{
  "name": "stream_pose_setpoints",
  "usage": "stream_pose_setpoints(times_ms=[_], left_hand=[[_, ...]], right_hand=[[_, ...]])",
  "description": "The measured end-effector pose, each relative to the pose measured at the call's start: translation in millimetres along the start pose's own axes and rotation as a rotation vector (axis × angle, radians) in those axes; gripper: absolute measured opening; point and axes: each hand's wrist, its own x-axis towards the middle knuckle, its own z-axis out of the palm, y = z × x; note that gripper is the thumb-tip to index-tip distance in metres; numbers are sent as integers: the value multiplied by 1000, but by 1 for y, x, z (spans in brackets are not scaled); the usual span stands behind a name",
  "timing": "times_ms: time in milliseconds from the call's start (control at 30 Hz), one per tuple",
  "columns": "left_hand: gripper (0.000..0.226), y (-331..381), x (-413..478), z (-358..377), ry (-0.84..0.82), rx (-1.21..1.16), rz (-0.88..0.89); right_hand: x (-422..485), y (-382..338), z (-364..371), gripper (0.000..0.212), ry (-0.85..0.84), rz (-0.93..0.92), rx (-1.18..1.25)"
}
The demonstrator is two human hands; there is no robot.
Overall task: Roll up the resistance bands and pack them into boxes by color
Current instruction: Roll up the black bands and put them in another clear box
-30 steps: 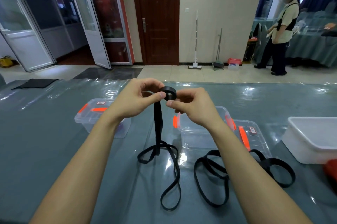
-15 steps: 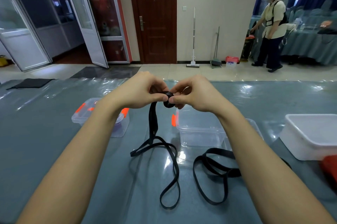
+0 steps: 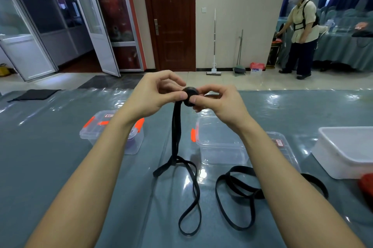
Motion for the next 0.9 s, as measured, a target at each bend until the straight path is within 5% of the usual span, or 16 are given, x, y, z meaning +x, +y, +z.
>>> stream_pose_setpoints(times_ms=[133, 467, 767, 900], left_hand=[[28, -13, -1, 9, 37, -192, -33], [21, 3, 20, 15, 216, -361, 67], [17, 22, 25, -2, 222, -253, 179], [19, 46, 37, -27, 105, 84, 198]], right_hand=[[5, -10, -3, 20, 119, -64, 157], [14, -25, 6, 25, 101, -77, 364], [26, -44, -1, 27, 76, -141, 119], [44, -80, -18, 30, -9, -233, -381]])
